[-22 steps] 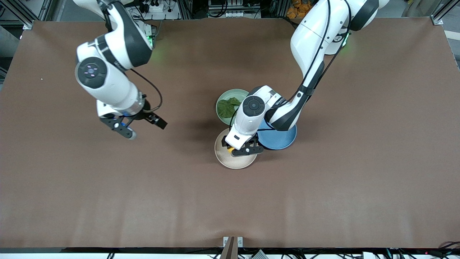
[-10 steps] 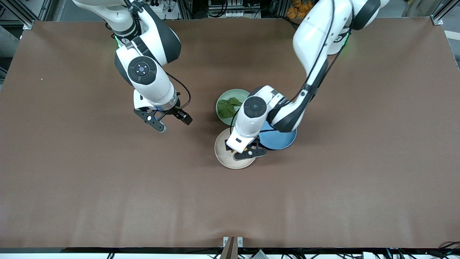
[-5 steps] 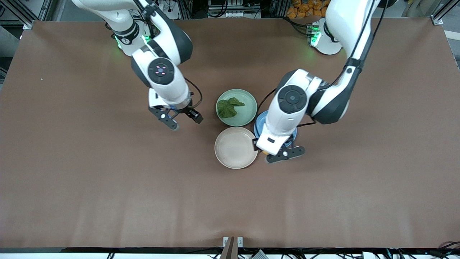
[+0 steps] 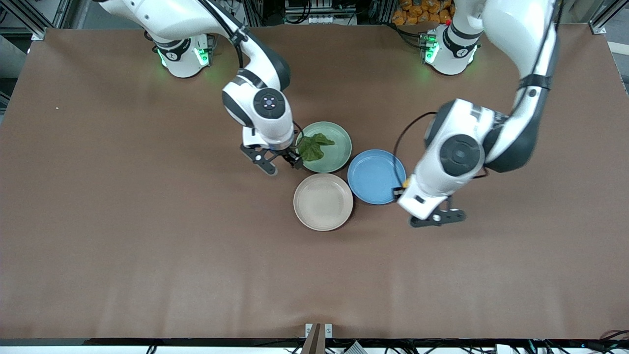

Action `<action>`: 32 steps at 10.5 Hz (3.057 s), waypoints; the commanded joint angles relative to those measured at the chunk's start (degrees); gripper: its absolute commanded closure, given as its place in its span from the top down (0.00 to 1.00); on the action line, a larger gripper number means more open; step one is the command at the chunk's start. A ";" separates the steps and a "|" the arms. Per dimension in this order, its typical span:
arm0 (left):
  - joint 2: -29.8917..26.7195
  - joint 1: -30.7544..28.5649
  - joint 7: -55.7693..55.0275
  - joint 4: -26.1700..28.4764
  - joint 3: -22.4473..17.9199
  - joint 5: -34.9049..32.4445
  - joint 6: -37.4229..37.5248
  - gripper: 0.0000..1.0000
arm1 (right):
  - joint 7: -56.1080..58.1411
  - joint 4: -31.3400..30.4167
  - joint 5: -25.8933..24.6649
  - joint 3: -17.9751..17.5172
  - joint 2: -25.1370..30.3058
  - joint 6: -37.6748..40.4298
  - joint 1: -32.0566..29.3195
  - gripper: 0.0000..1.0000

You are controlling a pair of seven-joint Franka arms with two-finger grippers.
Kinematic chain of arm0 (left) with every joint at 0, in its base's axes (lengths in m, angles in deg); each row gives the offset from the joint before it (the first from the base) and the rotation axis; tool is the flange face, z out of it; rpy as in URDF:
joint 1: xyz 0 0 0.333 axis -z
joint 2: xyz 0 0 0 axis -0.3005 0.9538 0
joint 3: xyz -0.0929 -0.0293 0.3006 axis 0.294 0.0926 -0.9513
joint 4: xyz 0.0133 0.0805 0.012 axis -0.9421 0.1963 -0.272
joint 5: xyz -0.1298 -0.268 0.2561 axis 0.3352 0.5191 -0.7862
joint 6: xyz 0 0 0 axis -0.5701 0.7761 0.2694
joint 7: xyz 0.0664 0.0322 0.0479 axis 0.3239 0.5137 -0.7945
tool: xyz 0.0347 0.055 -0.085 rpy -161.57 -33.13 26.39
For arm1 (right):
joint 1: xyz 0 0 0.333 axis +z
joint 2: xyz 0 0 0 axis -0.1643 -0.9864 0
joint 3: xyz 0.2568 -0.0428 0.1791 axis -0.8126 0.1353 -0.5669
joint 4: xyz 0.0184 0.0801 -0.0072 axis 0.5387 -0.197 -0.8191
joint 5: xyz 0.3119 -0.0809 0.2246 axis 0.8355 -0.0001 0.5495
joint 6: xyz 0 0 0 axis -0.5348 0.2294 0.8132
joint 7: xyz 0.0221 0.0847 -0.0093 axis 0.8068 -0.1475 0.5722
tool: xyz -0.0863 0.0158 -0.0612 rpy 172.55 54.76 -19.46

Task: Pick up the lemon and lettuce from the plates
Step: 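Lift the lemon with the left gripper while the right gripper lowers onto lettuce, then grasp the lettuce leaf with the right gripper and lift it off the plate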

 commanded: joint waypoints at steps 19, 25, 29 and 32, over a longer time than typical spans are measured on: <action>7.35 -17.64 9.06 17.12 0.29 -1.91 -22.68 0.00 | -14.10 3.00 -9.21 -5.18 -13.07 -8.91 3.65 0.13; 7.88 -18.69 9.50 16.50 -0.15 -2.08 -22.68 0.00 | -14.89 3.26 -5.97 -5.53 -12.11 -8.38 2.07 0.00; 8.67 -19.92 9.50 15.62 -0.06 -4.02 -22.68 0.00 | -10.00 2.83 -2.19 -7.64 -6.58 -4.96 -2.58 0.00; 9.20 -19.93 9.41 14.39 -0.06 -3.93 -22.68 1.00 | 4.05 2.65 4.75 -7.65 1.14 4.08 -8.03 0.00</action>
